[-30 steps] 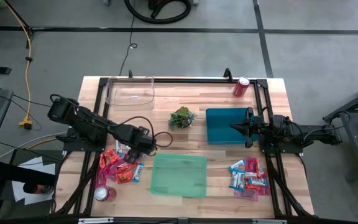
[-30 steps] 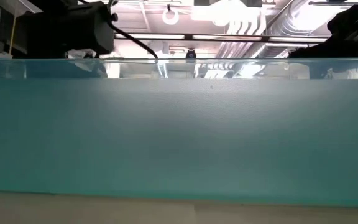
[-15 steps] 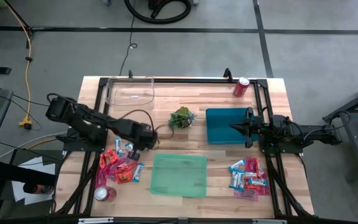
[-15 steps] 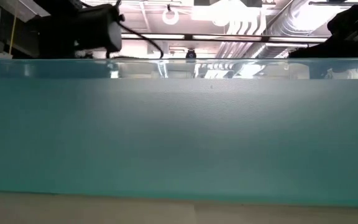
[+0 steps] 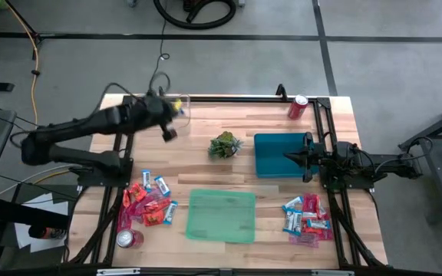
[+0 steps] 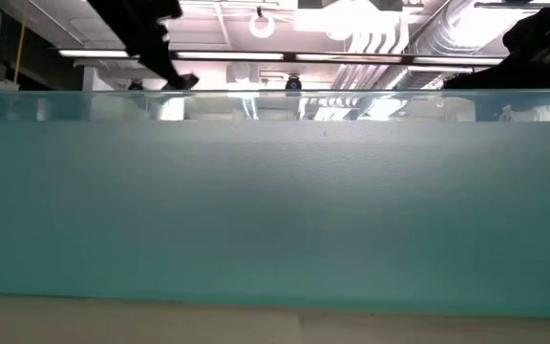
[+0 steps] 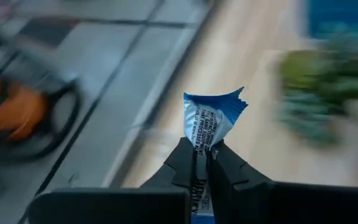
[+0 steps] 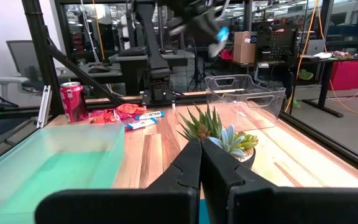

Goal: Sort candy
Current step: Put the white chocolate bar into the transparent bin

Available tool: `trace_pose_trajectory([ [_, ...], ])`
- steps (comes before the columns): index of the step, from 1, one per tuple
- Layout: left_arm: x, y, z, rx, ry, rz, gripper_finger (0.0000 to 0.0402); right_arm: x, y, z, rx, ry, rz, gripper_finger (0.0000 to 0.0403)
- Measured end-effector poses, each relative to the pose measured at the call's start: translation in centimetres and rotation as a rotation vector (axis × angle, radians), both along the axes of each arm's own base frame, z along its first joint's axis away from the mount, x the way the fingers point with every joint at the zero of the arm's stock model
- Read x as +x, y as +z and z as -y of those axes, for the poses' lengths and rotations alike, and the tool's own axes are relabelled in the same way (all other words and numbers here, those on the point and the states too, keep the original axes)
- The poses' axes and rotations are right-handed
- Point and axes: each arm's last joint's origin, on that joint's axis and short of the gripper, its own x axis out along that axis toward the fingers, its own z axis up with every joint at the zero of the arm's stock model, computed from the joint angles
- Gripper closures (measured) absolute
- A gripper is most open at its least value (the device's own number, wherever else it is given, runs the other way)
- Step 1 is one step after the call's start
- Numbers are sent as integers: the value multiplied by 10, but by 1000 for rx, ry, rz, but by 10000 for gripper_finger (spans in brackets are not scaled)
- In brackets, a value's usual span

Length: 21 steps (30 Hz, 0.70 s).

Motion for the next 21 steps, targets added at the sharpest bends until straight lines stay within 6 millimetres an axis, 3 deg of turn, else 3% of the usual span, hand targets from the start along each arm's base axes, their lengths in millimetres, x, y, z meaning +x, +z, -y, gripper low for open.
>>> trace_pose_trajectory([
  [4, -15, -11, -37, -85, 186, 8, 397, 0, 0, 0, 0, 0, 0, 402],
  [10, -21, -57, -75, -264, 345, -158, 392, 0, 0, 0, 0, 0, 0, 402],
  [15, -16, -77, -87, -318, 360, -247, 360, 0, 0, 0, 0, 0, 0, 402],
  [21, -13, -80, -89, -313, 357, -247, 295, 0, 0, 0, 0, 0, 0, 402],
])
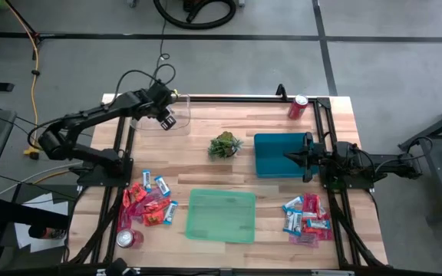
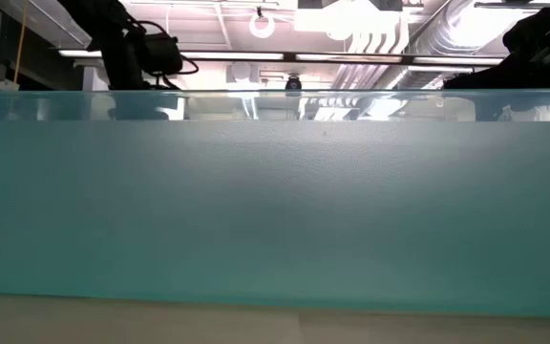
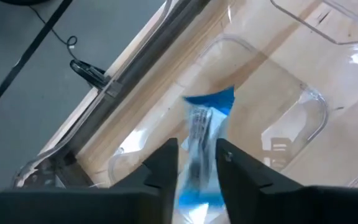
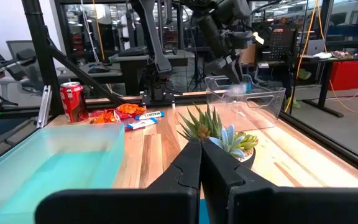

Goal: Sort candy
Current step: Put the white chocolate bar into the transparent bin

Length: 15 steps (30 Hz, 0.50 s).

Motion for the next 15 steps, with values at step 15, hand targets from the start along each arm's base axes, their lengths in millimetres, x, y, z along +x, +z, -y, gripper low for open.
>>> trace_pose_trajectory([
  [15, 6, 59, 27, -189, -129, 730, 205, 0, 0, 0, 0, 0, 0, 402],
])
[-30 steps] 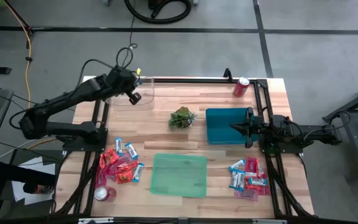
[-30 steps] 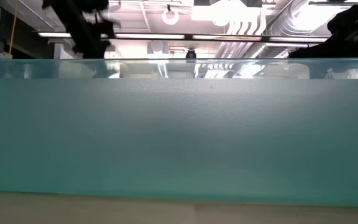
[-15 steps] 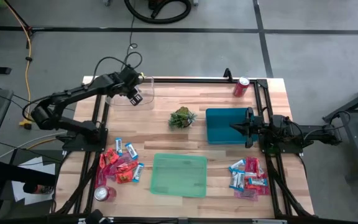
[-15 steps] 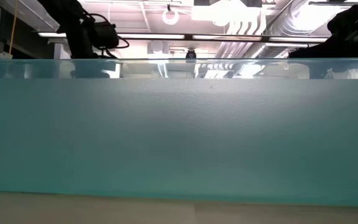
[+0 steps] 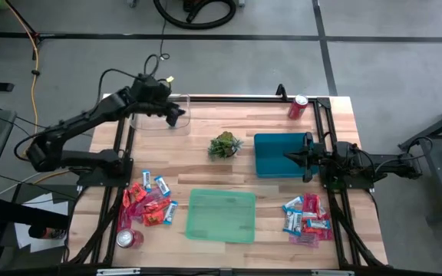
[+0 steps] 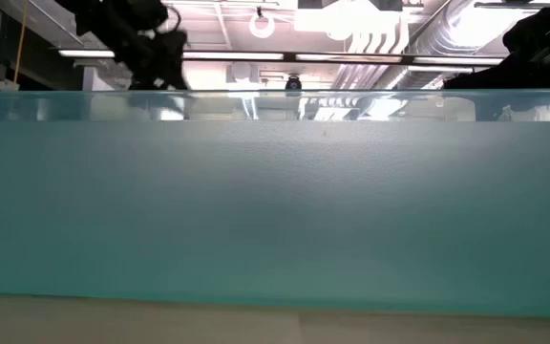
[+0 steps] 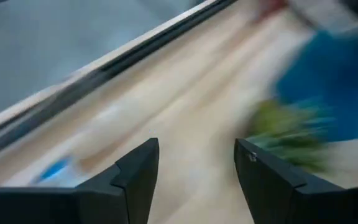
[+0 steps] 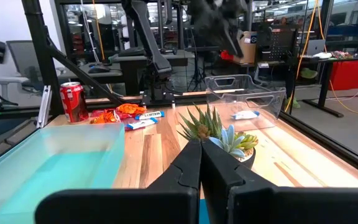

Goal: Sort candy
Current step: Put the white chocolate bar into the transparent bin

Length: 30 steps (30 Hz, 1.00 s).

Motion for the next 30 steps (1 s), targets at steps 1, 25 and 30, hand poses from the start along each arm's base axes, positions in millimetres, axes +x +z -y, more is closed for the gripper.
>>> trace_pose_trajectory([
  [1, 3, 5, 4, -6, -45, 61, 205, 0, 0, 0, 0, 0, 0, 402],
  [25, 61, 71, 136, 5, -292, 730, 204, -13, 45, 3, 398, -11, 549, 402],
  [30, 61, 72, 133, 60, -272, 733, 204, -28, 67, 5, 643, 66, 867, 402],
])
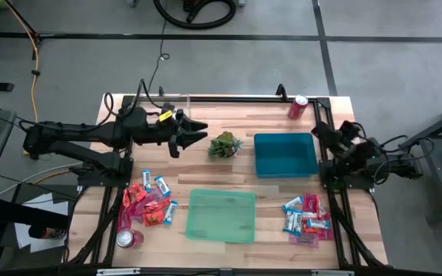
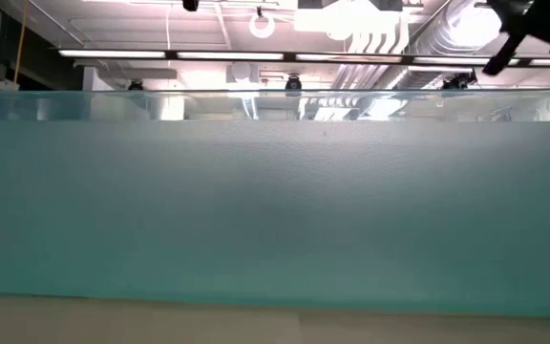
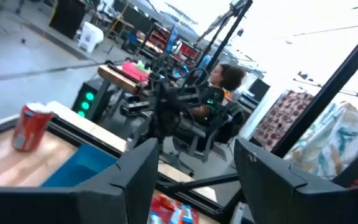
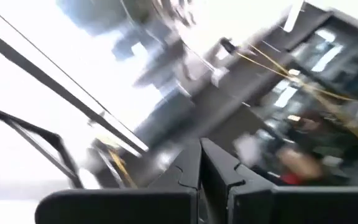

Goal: Sort candy
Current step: Put the white chocolate bar into the transparent bin

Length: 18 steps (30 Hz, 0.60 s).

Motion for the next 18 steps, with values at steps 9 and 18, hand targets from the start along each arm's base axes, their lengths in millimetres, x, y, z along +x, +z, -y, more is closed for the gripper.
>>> trace_pose_trajectory([
  [9, -10, 1, -9, 54, -17, -34, 204, 41, 66, -8, -75, 241, -415, 401],
  [18, -53, 1, -17, 62, 5, -195, 204, 94, 66, -26, 50, 597, -1505, 307],
])
